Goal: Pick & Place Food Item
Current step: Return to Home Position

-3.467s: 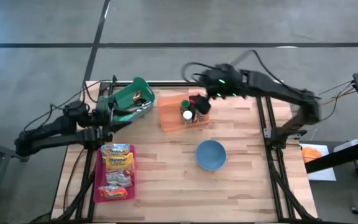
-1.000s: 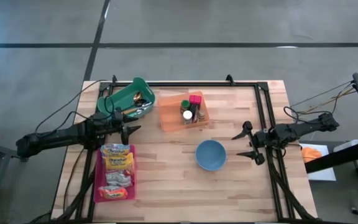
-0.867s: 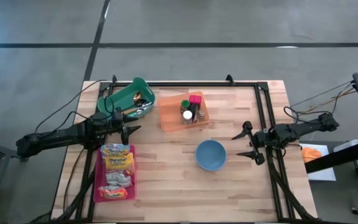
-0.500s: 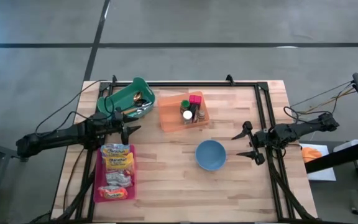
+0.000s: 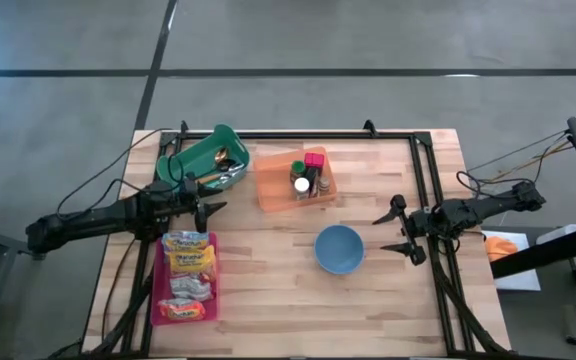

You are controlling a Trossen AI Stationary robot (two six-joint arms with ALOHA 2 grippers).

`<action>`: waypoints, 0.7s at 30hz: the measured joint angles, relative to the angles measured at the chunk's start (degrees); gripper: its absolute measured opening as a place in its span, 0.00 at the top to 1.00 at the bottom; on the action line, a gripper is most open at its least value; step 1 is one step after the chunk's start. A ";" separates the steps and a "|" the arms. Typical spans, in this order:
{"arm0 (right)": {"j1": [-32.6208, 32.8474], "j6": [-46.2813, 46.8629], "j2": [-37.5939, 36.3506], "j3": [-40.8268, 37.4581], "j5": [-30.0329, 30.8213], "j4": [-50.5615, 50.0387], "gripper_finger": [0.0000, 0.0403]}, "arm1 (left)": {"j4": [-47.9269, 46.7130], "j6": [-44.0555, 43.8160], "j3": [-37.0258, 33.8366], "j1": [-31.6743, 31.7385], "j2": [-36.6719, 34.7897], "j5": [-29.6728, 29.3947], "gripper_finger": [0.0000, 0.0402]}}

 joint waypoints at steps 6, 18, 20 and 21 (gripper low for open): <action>0.00 -0.16 0.00 0.00 0.00 0.00 0.19 | 0.00 0.00 0.00 0.01 0.00 0.00 0.43; 0.00 0.11 0.00 0.00 0.00 0.02 0.19 | 0.00 0.01 -0.04 0.00 0.00 0.00 0.43; 0.00 -0.19 0.00 0.00 0.00 0.02 0.19 | 0.00 0.00 -0.04 0.00 0.00 0.00 0.43; 0.00 -0.14 0.00 0.00 0.00 0.02 0.19 | 0.00 0.00 -0.04 0.01 0.00 0.00 0.43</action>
